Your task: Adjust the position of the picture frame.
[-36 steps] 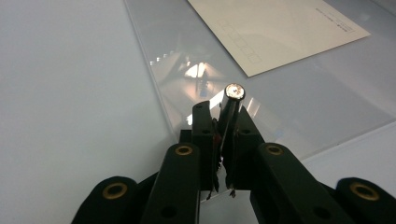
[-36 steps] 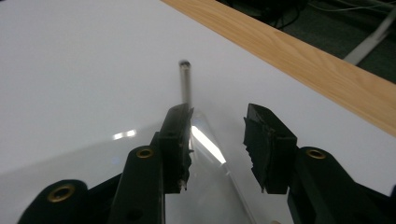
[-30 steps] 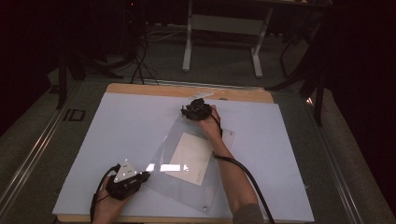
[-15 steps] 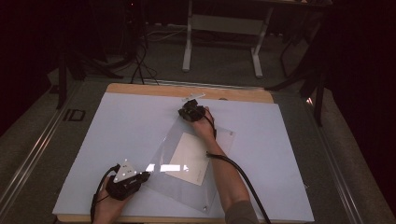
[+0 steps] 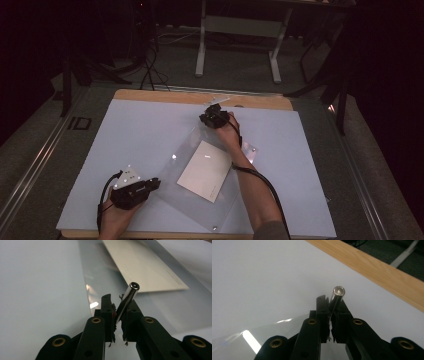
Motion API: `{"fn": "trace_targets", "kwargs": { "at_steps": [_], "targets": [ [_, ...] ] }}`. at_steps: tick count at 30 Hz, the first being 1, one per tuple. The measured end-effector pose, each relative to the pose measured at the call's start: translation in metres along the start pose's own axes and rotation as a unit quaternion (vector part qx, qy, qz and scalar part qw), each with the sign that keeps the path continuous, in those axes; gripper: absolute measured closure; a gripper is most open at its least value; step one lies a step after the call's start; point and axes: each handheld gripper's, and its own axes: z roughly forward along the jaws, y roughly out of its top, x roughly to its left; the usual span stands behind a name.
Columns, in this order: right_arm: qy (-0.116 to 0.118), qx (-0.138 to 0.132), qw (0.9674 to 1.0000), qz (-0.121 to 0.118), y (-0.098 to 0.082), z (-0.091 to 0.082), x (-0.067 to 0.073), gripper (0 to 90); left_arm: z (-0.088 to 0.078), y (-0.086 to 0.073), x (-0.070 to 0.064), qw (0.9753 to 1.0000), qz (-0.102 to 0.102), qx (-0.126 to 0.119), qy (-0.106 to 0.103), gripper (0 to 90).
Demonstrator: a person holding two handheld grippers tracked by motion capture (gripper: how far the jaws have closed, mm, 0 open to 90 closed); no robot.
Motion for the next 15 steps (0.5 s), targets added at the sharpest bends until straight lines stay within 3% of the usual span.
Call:
{"fn": "trace_targets", "kwargs": {
  "at_steps": [4, 10, 15],
  "targets": [
    [-0.015, -0.007, 0.9998, 0.008, -0.003, -0.024, -0.009, 85.4, -0.002, 0.011, 0.008, 0.9997, -0.001, -0.013, 0.019, 80.8],
    [-0.020, -0.025, 0.9994, 0.010, -0.008, -0.067, -0.023, 85.6, -0.007, 0.036, 0.025, 0.9984, -0.011, -0.038, 0.040, 79.7],
    [-0.026, -0.035, 0.9987, 0.025, -0.019, -0.099, -0.031, 85.5, 0.000, 0.061, 0.048, 0.9976, -0.022, -0.046, 0.046, 79.7]
  ]
}}
